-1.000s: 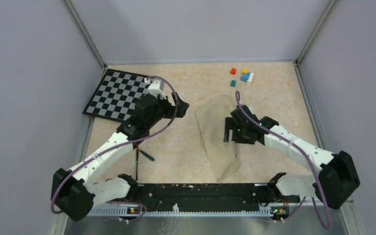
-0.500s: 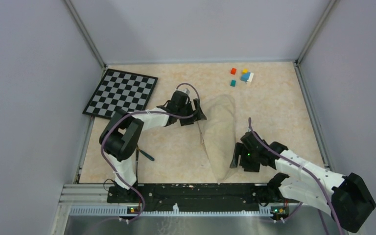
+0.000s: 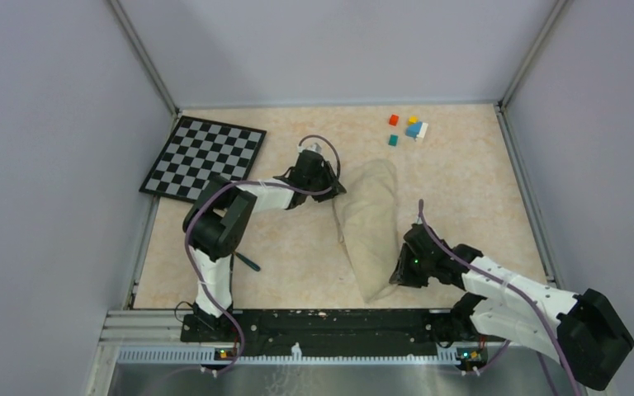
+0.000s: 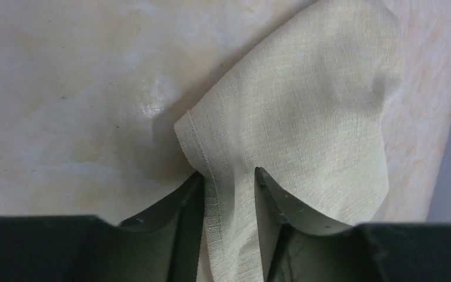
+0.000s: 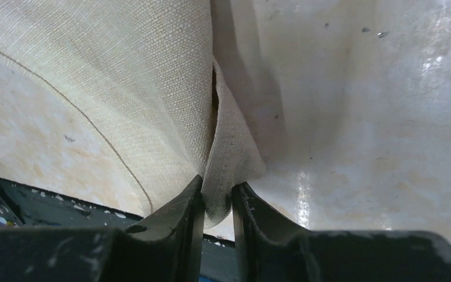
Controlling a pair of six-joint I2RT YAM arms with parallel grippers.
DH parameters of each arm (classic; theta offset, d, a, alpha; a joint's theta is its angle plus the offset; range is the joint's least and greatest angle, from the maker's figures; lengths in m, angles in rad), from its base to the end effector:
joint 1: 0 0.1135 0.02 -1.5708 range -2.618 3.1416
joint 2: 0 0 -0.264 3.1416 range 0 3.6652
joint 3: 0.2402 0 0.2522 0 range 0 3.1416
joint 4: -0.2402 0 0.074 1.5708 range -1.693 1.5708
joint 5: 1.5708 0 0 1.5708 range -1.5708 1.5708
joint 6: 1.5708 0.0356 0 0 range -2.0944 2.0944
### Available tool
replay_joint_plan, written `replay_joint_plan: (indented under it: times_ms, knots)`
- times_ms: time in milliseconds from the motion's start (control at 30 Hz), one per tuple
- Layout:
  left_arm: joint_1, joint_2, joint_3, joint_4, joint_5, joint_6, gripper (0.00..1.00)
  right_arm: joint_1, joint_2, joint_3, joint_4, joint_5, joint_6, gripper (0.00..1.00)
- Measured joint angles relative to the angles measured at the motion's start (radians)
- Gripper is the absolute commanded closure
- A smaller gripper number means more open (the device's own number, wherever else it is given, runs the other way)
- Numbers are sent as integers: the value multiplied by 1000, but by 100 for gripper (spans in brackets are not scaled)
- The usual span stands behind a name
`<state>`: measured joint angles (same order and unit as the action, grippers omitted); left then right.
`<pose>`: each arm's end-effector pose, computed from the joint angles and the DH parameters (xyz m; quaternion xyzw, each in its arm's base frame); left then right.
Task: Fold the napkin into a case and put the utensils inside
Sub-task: Rotate the crumpled napkin at the center of the board.
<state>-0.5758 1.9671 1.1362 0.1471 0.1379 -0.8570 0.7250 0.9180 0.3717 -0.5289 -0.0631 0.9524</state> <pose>0.3463 -0.2307 0.1476 -0.0970 0.8964 -0.3280 0.2820 0.1124 0.1026 0.1509 0.1023 0.9636 0.2028 0.1411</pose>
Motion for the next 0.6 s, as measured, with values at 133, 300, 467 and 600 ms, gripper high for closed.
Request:
replay_joint_plan:
  times_ms: [133, 300, 467, 600]
  knots:
    - [11, 17, 3, -1, -36, -1, 100, 1, 21, 1, 12, 63, 11, 100]
    - [55, -80, -86, -18, -85, 20, 100, -59, 36, 43, 13, 157, -31, 100]
    - [100, -434, -269, -116, -158, 51, 100, -333, 119, 182, 58, 121, -190, 100]
    - [89, -725, -396, -165, -117, 34, 100, -446, 221, 301, 98, 52, -365, 52]
